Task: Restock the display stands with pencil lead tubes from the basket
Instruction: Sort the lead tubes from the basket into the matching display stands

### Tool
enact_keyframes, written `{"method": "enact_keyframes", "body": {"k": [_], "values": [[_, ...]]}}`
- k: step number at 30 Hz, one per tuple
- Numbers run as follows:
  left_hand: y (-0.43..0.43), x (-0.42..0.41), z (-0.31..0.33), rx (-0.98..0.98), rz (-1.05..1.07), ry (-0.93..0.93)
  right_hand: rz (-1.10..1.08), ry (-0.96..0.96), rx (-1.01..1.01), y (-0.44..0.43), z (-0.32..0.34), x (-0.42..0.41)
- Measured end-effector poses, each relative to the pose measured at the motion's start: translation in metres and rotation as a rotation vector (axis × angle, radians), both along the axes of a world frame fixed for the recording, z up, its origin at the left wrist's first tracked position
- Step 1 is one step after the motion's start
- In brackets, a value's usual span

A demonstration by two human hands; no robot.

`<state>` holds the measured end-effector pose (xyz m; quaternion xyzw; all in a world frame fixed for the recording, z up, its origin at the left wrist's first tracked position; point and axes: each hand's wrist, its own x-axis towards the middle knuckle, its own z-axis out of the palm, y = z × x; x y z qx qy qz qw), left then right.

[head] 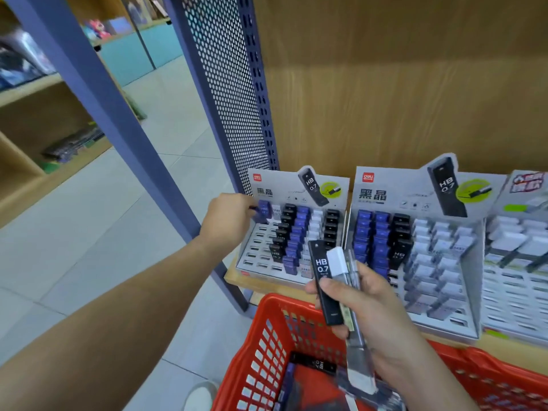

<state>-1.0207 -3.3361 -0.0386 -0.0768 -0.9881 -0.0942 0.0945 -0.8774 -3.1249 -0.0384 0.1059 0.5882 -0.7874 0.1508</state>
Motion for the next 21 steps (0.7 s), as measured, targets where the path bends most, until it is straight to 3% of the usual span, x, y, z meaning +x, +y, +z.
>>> {"method": "enact_keyframes", "body": {"k": [11,15,19,20,21], "values": [[-0.002,-0.021,-0.01,-0.136,-0.118,-0.003,-0.028,-0.061,-0.051,0.0,-0.006,-0.006],[0.005,-0.021,-0.016,-0.087,-0.035,-0.02,-0.066,-0.049,-0.051,-0.002,0.001,-0.011],[0.008,-0.017,-0.002,-0.161,-0.023,-0.038,-0.065,-0.008,-0.001,-0.005,0.009,-0.017],[0.011,-0.014,0.007,-0.105,-0.017,-0.074,-0.061,0.0,0.02,-0.006,0.012,-0.018],[0.016,-0.008,0.019,0.071,-0.004,-0.173,-0.061,0.008,0.035,-0.006,0.014,-0.019]]}}
